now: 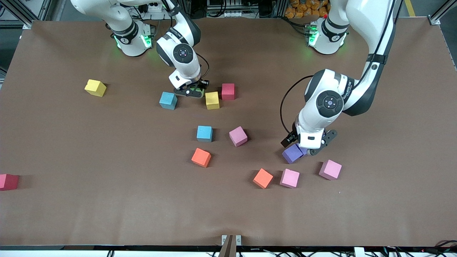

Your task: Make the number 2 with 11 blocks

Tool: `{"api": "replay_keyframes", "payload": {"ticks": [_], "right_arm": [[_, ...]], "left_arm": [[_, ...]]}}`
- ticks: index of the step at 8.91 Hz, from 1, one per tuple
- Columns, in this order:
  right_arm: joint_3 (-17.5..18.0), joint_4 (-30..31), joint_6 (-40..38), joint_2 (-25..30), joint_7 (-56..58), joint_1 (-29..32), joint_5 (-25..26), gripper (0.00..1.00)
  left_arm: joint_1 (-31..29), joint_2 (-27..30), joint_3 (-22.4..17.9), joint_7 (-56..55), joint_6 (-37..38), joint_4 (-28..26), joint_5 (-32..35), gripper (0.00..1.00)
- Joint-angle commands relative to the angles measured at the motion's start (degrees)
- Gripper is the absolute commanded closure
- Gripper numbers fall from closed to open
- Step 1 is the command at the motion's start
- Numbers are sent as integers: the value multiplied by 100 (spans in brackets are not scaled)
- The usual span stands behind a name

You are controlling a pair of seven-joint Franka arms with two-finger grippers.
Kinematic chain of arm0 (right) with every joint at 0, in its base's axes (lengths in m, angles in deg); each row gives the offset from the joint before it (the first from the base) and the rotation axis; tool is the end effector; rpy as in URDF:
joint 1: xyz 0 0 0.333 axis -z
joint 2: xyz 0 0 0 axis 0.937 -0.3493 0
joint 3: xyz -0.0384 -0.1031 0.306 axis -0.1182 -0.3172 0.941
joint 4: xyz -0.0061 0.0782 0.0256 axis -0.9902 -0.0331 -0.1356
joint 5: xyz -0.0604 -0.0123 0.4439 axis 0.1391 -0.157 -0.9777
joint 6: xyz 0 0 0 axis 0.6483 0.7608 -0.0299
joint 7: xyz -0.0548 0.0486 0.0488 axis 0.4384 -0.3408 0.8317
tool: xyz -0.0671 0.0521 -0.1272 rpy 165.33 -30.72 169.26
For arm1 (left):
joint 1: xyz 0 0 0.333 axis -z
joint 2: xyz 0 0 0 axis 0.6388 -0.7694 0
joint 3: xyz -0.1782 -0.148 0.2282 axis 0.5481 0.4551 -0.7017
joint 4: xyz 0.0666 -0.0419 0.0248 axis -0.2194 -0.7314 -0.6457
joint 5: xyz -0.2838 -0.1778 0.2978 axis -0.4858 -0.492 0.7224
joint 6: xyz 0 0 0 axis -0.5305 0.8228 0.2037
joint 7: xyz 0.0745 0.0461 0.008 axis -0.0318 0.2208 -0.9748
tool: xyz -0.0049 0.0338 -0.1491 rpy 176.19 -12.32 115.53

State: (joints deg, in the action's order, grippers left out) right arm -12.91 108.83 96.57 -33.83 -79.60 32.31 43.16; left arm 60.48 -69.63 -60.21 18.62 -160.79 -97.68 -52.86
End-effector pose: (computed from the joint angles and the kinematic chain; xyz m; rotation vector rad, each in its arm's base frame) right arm 0.3382 0.3881 0.1247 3.0726 -0.2700 -0.2529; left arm 0.6264 -0.2988 0.2465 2.9507 1.0619 -0.1007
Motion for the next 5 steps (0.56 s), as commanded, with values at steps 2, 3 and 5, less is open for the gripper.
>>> {"api": "replay_keyframes", "payload": {"ticks": [2,3,5], "right_arm": [[46,-93,22,-81,-142,-10,65,75],[63,-93,31,-81,-142,-19,65,71],[64,-93,31,-81,-150,-19,65,26]], "left_arm": [[119,-94,5,-89,-95,57,140,0],[163,-103,14,-89,-139,57,140,0],[321,-190,14,-1,-393,57,148,0]]}}
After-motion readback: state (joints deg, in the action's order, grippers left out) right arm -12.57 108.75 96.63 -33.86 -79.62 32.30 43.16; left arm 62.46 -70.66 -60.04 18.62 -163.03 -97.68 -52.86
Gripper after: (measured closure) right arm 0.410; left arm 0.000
